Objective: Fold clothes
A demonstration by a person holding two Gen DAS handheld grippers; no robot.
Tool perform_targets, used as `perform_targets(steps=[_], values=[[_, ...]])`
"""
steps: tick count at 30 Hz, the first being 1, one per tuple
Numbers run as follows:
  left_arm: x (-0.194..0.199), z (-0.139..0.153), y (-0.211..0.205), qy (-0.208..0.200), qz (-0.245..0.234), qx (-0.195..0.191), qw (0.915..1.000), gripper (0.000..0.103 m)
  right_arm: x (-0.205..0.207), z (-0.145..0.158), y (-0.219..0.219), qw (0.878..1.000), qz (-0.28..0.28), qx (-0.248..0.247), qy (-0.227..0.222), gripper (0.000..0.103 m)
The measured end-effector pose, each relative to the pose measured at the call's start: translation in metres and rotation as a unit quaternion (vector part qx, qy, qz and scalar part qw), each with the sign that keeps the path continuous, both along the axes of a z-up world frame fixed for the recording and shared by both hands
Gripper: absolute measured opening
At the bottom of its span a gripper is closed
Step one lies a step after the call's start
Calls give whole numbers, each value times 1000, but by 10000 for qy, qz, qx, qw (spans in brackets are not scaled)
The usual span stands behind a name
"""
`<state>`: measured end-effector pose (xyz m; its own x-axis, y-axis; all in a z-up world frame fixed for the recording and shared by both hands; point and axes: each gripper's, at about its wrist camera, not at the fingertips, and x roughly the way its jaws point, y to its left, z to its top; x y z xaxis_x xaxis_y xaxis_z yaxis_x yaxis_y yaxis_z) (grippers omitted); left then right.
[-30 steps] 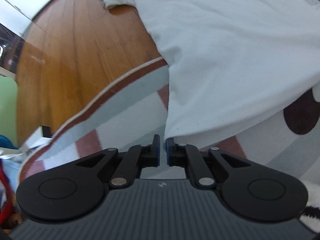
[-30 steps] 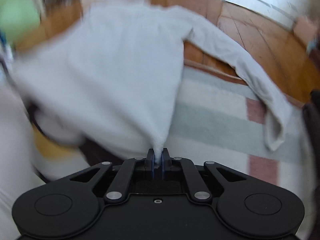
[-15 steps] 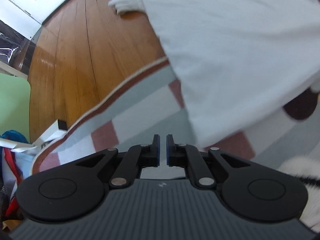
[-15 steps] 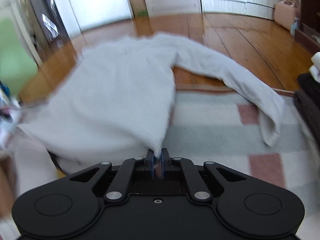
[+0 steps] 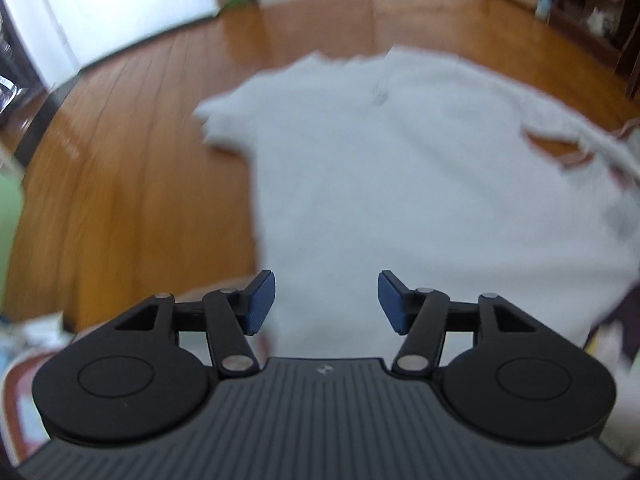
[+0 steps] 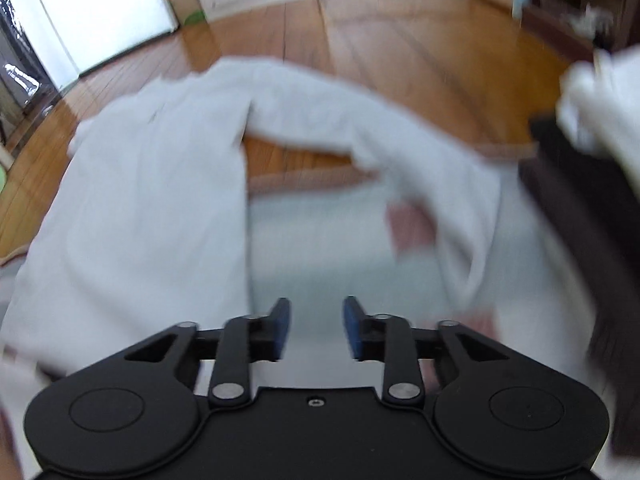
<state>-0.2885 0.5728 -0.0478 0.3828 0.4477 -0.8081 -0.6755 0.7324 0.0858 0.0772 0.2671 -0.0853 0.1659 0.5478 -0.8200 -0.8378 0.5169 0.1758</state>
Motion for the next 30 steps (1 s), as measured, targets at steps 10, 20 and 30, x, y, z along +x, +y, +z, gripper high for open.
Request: perform_targets(steps=[10,20,30], values=[[194,-16,49,-650,-878,-126,9939,70,108,7,120,9993,50,-108,355,58],[340,-58,160,-483,-943,-561,9928,70,208,-19,130,9945,-384,-917,316,60],[467,-119,201,-7,-1297,-830,9881,73,244,-54,154,9869,20,-1436,729,61]])
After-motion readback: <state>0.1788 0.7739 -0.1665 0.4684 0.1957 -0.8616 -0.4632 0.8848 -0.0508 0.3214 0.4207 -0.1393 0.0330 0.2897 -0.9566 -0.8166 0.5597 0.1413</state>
